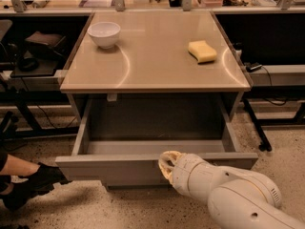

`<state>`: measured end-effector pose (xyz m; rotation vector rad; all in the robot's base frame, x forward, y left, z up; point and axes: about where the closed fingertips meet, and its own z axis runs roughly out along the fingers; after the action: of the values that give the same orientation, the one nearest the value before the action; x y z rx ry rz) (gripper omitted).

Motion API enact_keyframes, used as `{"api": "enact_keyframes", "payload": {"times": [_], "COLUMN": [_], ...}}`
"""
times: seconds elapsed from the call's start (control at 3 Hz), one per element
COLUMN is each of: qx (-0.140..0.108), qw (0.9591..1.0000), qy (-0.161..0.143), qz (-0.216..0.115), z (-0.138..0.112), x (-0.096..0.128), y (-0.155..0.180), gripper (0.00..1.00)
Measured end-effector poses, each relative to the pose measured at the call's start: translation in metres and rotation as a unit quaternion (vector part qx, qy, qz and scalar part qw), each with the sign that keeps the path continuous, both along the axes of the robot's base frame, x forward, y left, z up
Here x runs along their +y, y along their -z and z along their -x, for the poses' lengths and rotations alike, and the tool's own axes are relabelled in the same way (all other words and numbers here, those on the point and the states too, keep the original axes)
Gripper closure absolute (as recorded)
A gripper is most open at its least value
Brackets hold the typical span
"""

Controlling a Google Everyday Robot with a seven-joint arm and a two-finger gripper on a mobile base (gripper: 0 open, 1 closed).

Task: Open top drawer

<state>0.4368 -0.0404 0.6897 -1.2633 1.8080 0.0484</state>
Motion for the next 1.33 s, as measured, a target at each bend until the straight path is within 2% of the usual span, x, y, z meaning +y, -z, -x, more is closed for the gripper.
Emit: {"api": "enact_keyframes", "payload": {"times": [1.0, 1.33], "qx": [0.000, 0.004], "qw": [1.0000, 0.9999], "qy": [0.000, 0.002], "qz": [0.000, 0.012], "z": [0.0000, 0.0037], "x": [0.0000, -0.0023], "y": [0.0000, -0.0015], "gripper": [0.11, 0.00]}}
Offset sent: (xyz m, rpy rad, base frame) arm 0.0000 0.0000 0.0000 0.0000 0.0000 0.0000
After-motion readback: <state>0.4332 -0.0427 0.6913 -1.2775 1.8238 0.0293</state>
